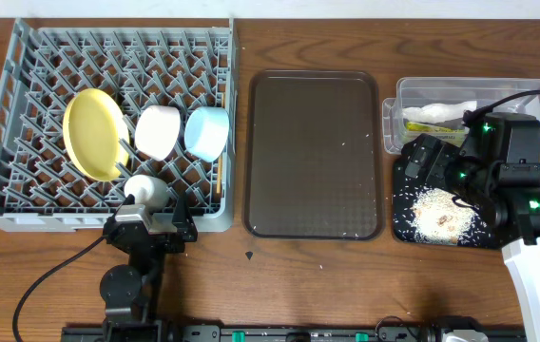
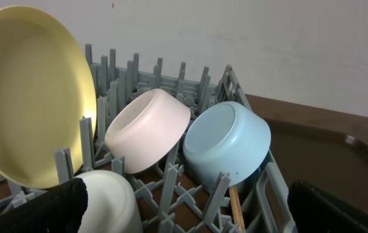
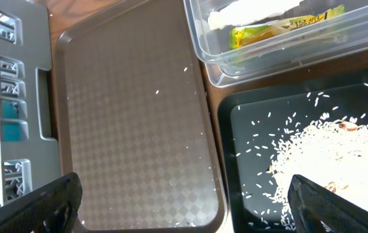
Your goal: Sort waste into correct bins and load items into the dishwasher
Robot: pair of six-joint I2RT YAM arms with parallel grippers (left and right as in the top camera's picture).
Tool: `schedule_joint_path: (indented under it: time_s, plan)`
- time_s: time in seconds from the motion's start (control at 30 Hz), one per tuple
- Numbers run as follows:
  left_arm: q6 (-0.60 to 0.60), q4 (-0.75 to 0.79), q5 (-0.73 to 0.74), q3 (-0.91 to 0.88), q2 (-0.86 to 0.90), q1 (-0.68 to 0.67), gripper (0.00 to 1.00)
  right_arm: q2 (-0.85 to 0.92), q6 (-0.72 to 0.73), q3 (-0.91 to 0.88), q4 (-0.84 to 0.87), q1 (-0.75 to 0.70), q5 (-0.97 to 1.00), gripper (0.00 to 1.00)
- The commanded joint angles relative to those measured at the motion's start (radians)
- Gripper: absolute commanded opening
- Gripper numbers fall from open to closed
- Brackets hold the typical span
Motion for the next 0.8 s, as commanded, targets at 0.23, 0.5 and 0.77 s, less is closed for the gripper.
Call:
schedule_joint_path:
  time_s: [0.23,0.5,0.77]
  plan:
    - [0.009,-0.014,0.002,-0.027,-0.006,-0.003,0.99,-0.011,-0.022,0.005,-0.005,-0.004,0.054,0.99]
    - [0.009,-0.014,0.002,-0.027,-0.006,-0.003,0.99,-0.280,-0.408,-0.242,0.355,-0.003,0.008,0.99]
    - [0.009,-0.014,0.002,-0.027,-0.006,-0.003,0.98,-0.729,-0.446,-0.669,0.529,-0.004,0.052,0.99]
